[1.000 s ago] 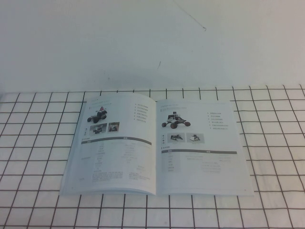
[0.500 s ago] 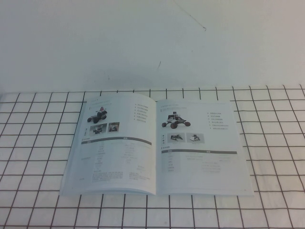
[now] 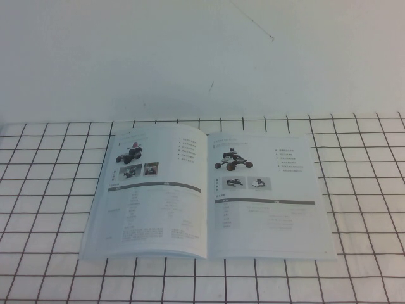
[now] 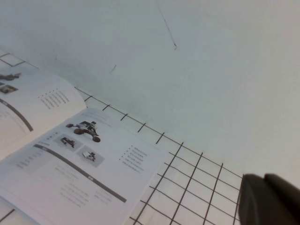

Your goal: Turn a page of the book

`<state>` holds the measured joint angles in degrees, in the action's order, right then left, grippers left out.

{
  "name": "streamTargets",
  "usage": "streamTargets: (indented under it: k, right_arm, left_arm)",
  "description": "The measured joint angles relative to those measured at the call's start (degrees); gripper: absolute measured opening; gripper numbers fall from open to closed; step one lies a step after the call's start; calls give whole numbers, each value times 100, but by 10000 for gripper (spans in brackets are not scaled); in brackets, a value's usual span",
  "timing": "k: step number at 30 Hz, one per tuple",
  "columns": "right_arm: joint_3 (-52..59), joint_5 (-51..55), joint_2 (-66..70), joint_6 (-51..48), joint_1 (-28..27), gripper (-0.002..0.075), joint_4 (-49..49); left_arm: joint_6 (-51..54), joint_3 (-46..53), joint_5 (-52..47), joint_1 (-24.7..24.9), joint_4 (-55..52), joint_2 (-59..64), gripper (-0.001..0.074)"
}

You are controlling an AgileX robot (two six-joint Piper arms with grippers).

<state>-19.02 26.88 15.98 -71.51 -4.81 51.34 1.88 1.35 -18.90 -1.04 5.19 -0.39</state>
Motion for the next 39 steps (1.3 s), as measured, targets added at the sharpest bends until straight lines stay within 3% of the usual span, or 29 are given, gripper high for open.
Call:
streamTargets:
  k: [11, 14, 21, 25, 35, 39]
  right_arm:
    - [0, 0, 0, 163, 0, -2, -196]
    - [0, 0, 0, 1204, 0, -2, -982]
    - [0, 0, -89, 4792, 0, -2, -4322]
    - [103, -231, -273, 5873, 0, -2, -5499]
    - [1777, -1908, -853, 6267, 0, -2, -5813]
    - [2049, -1710, -1333, 6367, 0, -2, -5813]
  left_arm:
    - [0, 0, 0, 0, 0, -9, -2]
    - [0, 0, 0, 0, 0, -9, -2]
    - [0, 0, 0, 0, 0, -9, -2]
    - [0, 0, 0, 0, 0, -9, -2]
    - [0, 0, 0, 0, 0, -9, -2]
    - [0, 0, 0, 0, 0, -9, -2]
